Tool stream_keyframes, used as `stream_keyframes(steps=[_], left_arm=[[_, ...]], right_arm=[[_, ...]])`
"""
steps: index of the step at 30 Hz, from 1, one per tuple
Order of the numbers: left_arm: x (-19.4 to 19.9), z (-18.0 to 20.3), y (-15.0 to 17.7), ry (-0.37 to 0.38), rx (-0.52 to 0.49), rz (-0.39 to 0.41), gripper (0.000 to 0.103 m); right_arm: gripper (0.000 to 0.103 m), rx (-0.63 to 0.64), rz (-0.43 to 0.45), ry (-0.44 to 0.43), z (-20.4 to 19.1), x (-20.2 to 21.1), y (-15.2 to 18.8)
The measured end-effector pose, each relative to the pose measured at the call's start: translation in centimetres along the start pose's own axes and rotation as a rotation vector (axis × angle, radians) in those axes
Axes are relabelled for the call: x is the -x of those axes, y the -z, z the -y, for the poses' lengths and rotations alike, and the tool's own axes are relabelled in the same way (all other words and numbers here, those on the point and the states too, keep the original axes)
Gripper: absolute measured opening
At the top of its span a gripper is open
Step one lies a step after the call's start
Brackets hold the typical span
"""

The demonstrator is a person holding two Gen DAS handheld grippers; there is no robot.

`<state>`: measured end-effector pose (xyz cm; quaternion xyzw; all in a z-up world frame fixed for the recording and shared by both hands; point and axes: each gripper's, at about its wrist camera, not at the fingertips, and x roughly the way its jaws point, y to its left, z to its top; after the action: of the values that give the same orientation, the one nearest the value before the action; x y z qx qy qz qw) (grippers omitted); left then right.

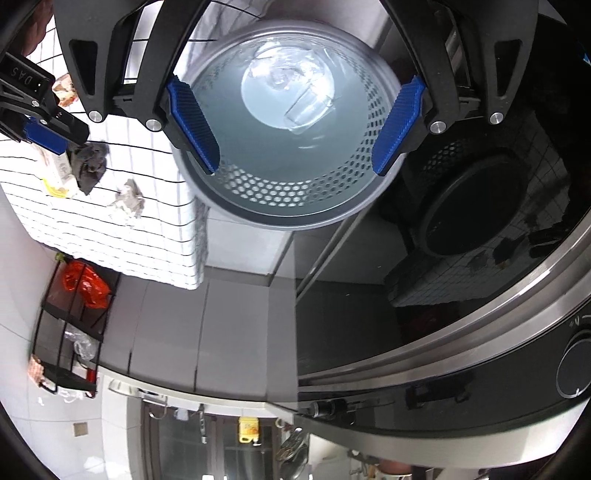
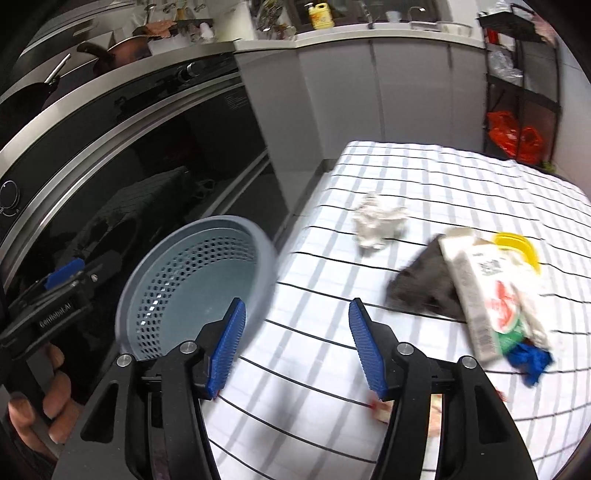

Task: Collect trash
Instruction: 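Open the right tool over the grey basket to drop the plastic bag, then move both tools back over the table, then grasp the blue cloth with the right tool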

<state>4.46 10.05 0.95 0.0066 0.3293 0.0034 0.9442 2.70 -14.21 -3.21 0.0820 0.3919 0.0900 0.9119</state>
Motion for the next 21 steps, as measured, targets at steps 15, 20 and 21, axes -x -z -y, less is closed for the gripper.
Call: stream_keyframes(steps=[15, 20, 21], left_arm=[[1.4, 7.5, 1.5, 0.134, -0.081, 0.020, 0.088], [1.4, 10.3, 2.4, 0.174, -0.111, 0.005, 0.089], [1.4, 10.9, 2.7, 0.184, -0.116, -0.001, 0.090]], right_arm=[[0.059, -0.145, 0.049, 0.275, 13.0, 7.1, 4.6], [0.059, -0.171, 0.012, 0.325, 16.0, 7.7, 6.2], [0.059, -0.171, 0.005, 0.331, 16.2, 7.8, 6.5]])
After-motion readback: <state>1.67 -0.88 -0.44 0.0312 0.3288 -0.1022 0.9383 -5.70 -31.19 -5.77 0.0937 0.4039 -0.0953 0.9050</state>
